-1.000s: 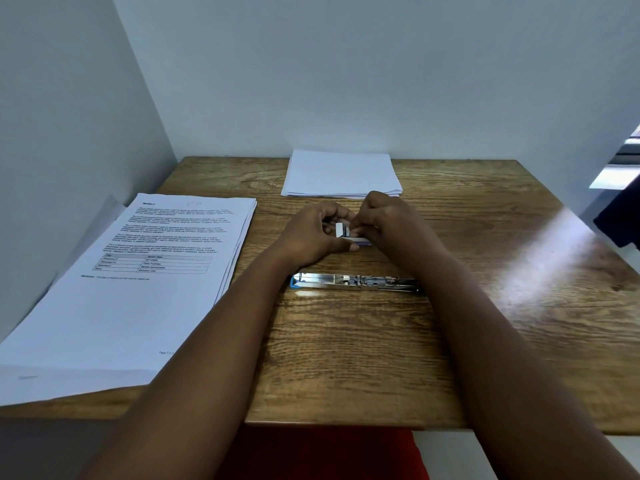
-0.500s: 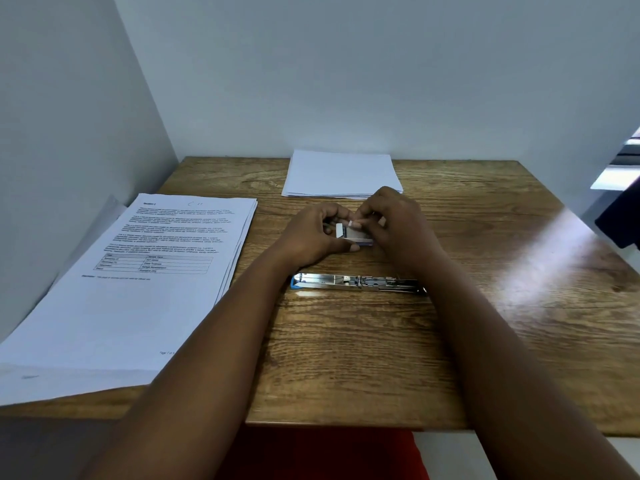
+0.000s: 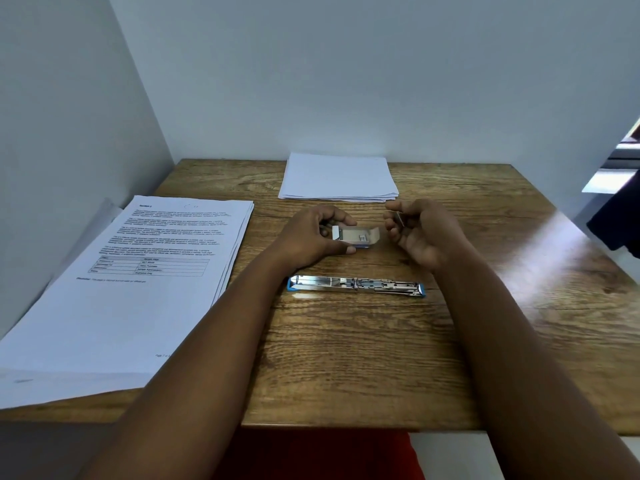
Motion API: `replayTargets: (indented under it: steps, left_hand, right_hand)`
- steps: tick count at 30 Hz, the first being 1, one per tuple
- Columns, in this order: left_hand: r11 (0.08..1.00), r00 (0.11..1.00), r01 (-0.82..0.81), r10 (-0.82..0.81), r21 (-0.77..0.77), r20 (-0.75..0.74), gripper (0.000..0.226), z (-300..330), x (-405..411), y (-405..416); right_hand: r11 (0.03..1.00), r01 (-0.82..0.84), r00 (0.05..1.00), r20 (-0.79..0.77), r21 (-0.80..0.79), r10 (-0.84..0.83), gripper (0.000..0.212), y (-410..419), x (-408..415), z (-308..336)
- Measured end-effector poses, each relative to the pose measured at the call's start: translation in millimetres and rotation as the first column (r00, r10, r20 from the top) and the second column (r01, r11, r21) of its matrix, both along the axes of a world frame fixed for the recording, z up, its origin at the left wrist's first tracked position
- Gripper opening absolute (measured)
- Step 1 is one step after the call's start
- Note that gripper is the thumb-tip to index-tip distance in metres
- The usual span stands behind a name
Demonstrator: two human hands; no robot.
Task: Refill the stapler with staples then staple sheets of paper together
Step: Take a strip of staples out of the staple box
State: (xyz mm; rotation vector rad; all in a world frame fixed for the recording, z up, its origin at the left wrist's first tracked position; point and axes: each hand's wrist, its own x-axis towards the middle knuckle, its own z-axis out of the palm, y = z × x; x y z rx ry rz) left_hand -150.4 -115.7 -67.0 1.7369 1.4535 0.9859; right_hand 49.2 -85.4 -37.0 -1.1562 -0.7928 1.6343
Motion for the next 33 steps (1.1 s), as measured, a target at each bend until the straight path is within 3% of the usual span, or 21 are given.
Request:
replayTargets:
  steps: [2, 6, 12, 19, 25, 28, 30, 33]
  left_hand:
    - [1.0, 1.0, -0.001, 0.001, 0.002, -0.005, 0.041, 0.2, 0.0, 0.2]
    - [1.0, 1.0, -0.022, 0.022, 0.018, 0.001, 0.039, -0.1, -0.6, 1.1]
    - [0.992, 0.997, -0.041, 0.033, 0.12, 0.069, 0.039, -1.3, 5.8, 0.7]
    - [0.979, 0.998, -0.008, -0.006, 0.205, 0.069, 0.04, -3.6, 9.6, 4.2]
    - [0.987, 0.995, 0.096, -0.093, 0.129, -0.032, 0.085, -6.0, 2.6, 4.3]
    - [0.985, 0.993, 0.085, -0.071, 0.149, -0.092, 0.092, -7.1, 2.4, 5.8]
    - [0.985, 0.997, 0.027, -0.015, 0.17, -0.071, 0.097, -6.9, 2.1, 6.1]
    - [0.984, 0.996, -0.051, 0.039, 0.168, 0.077, 0.099, -8.4, -1.6, 7.4]
  right_hand:
    - [0.999, 0.014, 0.999, -0.044, -0.041, -0.015, 0.03, 0.7, 2.5, 1.5]
    - [1.0, 0.007, 0.999, 0.054, -0.024, -0.005, 0.026, 2.2, 4.3, 2.1]
    - [0.986, -0.149, 0.968, 0.217, 0.076, 0.13, 0.022, -2.1, 1.9, -1.2]
    - [0.954, -0.286, 0.943, 0.208, 0.096, 0.262, 0.006, -5.2, -0.2, -2.8]
    - [0.99, -0.123, 0.978, 0.177, 0.073, 0.109, 0.007, -3.9, 7.1, 1.3]
    - [0.997, -0.035, 0.987, 0.158, 0.063, 0.024, 0.007, -0.4, 13.6, 0.9]
    - [0.998, 0.013, 0.987, 0.157, 0.056, -0.021, 0.005, 2.0, 16.2, -1.0]
    - [0.997, 0.032, 0.983, 0.178, 0.067, -0.044, 0.003, 4.4, 15.6, -3.4]
